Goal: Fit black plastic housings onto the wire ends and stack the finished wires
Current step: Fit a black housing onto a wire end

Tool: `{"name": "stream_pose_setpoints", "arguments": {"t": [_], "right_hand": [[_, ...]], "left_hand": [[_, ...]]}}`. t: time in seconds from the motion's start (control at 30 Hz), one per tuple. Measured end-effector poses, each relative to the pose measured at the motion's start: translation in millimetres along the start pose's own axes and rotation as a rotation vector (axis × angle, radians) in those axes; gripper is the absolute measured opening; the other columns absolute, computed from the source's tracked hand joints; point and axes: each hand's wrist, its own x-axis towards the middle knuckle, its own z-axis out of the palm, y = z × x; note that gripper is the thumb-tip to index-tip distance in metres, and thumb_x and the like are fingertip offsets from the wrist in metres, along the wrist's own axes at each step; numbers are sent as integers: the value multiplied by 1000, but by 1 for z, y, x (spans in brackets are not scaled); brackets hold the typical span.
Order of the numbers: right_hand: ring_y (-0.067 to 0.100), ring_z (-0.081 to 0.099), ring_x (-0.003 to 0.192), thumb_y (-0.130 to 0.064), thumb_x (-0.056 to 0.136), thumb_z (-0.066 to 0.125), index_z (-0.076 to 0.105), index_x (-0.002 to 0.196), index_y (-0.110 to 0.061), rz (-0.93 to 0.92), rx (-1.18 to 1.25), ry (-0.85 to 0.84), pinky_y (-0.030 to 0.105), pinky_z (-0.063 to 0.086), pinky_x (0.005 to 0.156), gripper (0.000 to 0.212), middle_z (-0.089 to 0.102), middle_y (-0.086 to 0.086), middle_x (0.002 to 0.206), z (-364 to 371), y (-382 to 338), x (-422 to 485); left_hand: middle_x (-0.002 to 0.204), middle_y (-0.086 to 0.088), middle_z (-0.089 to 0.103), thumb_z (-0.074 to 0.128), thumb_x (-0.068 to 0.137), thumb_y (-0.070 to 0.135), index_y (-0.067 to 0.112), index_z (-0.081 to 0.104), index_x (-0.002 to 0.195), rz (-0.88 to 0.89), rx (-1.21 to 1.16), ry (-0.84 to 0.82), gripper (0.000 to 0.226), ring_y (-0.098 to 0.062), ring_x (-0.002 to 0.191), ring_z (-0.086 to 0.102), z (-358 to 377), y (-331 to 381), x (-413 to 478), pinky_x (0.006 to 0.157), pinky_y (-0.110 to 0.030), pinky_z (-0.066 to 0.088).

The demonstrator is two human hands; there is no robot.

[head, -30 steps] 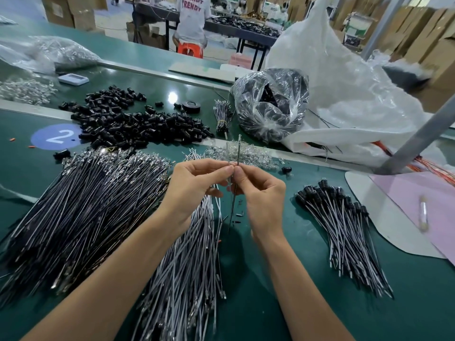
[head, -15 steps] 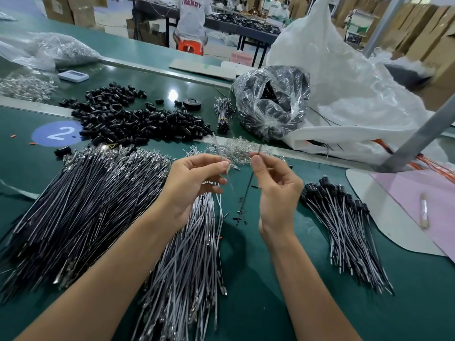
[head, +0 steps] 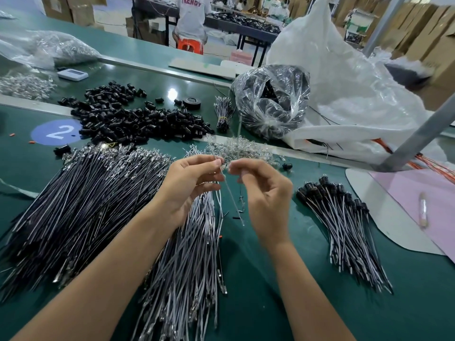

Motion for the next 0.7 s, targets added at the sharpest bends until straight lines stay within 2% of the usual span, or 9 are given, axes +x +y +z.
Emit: {"name": "stream_pose_setpoints", "arguments": {"t": [0.27, 0.4, 0.6, 0.7], "right_hand": [[10, 69, 74, 1, 83, 71, 76, 89, -8, -55, -174, -127, 21, 56, 70, 11, 74, 1, 82, 2, 6, 0], [8, 66, 72, 4, 81, 74, 78, 89, -7, -70, -246, -192, 13, 51, 69, 14, 73, 1, 83, 3, 10, 0], [12, 65, 70, 4, 80, 71, 77, 90, -8, -68, -298, -269, 25, 54, 67, 17, 73, 2, 83, 4, 15, -1], [9, 67, 68, 1, 81, 71, 77, 89, -10, -43, -291, -256, 25, 56, 67, 15, 74, -2, 81, 5, 15, -1]], "left_hand": [[77, 0, 72, 73, 69, 20, 12, 70, 89, 4, 36, -42, 22, -10, 63, 66, -1, -3, 0, 51, -18, 52], [72, 2, 70, 68, 84, 12, 12, 68, 87, 9, 44, 8, 3, -9, 60, 64, -2, -5, 2, 48, -17, 50], [64, 6, 66, 67, 88, 7, 12, 67, 86, 37, 83, 67, 5, -5, 56, 62, 1, -8, 0, 48, -16, 50], [66, 7, 68, 66, 90, 9, 14, 67, 86, 52, 130, 71, 6, -4, 58, 63, 2, -9, 0, 48, -16, 48]]}}
